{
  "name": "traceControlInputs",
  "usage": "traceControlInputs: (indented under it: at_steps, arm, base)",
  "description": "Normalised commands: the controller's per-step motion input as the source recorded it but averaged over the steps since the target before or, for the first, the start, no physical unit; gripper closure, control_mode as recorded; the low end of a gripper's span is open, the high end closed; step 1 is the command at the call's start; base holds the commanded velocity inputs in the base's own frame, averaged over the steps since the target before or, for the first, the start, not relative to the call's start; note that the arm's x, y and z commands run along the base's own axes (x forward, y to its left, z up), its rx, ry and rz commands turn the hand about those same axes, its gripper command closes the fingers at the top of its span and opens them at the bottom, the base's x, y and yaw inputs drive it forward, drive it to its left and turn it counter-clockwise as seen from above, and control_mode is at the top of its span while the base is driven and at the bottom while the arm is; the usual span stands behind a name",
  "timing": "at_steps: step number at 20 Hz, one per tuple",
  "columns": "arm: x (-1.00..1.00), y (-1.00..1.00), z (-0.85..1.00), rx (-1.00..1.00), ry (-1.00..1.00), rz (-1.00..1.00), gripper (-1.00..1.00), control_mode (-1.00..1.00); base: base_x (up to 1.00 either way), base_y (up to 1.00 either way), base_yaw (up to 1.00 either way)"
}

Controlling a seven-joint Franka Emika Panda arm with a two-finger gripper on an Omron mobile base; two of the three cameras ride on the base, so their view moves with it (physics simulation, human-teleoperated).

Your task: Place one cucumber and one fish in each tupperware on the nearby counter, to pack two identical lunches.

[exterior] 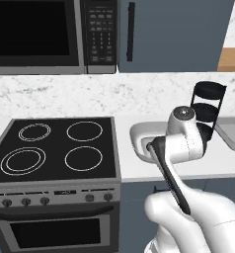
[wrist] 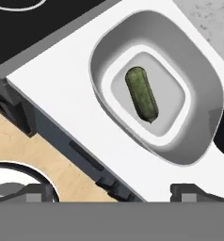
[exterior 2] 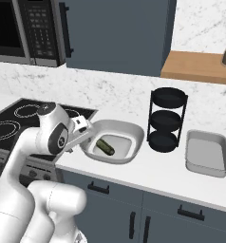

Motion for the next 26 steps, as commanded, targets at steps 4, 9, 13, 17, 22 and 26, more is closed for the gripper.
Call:
traceControlInputs:
  at_steps: [4, 9, 13, 17, 22, 26]
  arm:
    - [-0.34, 0.59, 0.25, 0.0, -0.08, -0.12, -1.0, -1.0]
    - [0.0, 0.0, 0.0, 0.0, 0.0, 0.0, -1.0, 1.0]
    - [0.0, 0.0, 0.0, 0.0, 0.0, 0.0, -1.0, 1.0]
    - [0.0, 0.0, 0.0, 0.0, 0.0, 0.0, -1.0, 1.0]
    - [0.0, 0.0, 0.0, 0.0, 0.0, 0.0, -1.0, 1.0]
    - [0.0, 0.0, 0.0, 0.0, 0.0, 0.0, -1.0, 1.0]
  base:
    - [0.0, 0.0, 0.0]
    - [-0.31, 0.1, 0.0]
    - [-0.95, -0.86, -0.11]
    - [-0.94, -1.0, -0.17]
    - [-0.87, -1.0, -0.17]
    - [-0.85, -1.0, -0.17]
